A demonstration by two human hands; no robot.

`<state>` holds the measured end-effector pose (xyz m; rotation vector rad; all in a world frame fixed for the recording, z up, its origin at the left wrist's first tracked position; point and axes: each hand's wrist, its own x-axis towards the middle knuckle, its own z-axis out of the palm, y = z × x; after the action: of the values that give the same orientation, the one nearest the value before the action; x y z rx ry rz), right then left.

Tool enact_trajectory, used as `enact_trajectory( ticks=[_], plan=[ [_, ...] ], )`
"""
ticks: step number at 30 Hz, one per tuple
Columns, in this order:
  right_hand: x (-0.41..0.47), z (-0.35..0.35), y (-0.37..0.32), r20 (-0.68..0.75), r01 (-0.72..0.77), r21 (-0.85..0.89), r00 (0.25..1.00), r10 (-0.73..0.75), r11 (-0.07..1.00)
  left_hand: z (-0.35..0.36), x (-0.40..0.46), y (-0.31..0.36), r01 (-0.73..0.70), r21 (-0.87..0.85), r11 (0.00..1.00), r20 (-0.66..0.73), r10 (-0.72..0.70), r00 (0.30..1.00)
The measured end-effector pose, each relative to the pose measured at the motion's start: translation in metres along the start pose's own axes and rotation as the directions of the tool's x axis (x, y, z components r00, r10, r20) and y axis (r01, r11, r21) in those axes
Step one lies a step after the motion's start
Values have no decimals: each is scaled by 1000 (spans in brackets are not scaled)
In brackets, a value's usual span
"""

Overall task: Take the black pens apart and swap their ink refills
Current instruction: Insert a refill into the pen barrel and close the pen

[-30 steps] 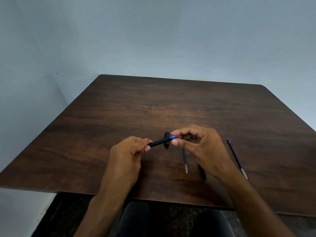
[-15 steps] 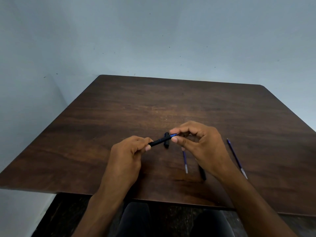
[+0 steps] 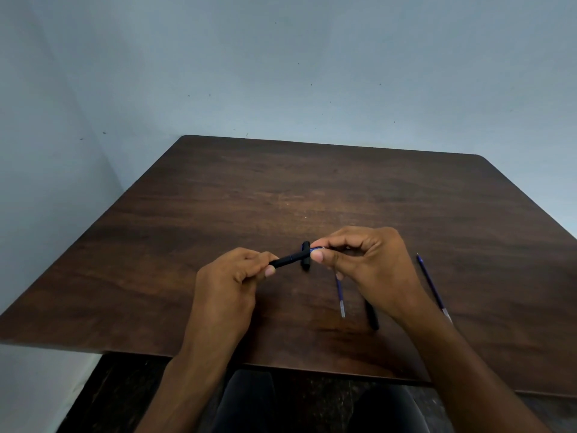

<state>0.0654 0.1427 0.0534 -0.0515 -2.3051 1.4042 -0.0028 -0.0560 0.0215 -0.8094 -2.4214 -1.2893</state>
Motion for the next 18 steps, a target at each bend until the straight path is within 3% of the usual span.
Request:
enact_trajectory(
  ticks=[7, 11, 18],
  plan=[
    [14, 0, 0, -4, -117, -208, 993, 119, 971, -7, 2, -10, 54, 35, 998, -21, -53, 998],
    [29, 2, 3, 50, -193, -421, 971, 235, 886, -9, 3, -18, 72, 24, 997, -36, -71, 997],
    [52, 25, 0, 16, -418, -442, 881, 473, 793, -8, 2, -24, 104, -53, 993, -56, -107, 993]
  ],
)
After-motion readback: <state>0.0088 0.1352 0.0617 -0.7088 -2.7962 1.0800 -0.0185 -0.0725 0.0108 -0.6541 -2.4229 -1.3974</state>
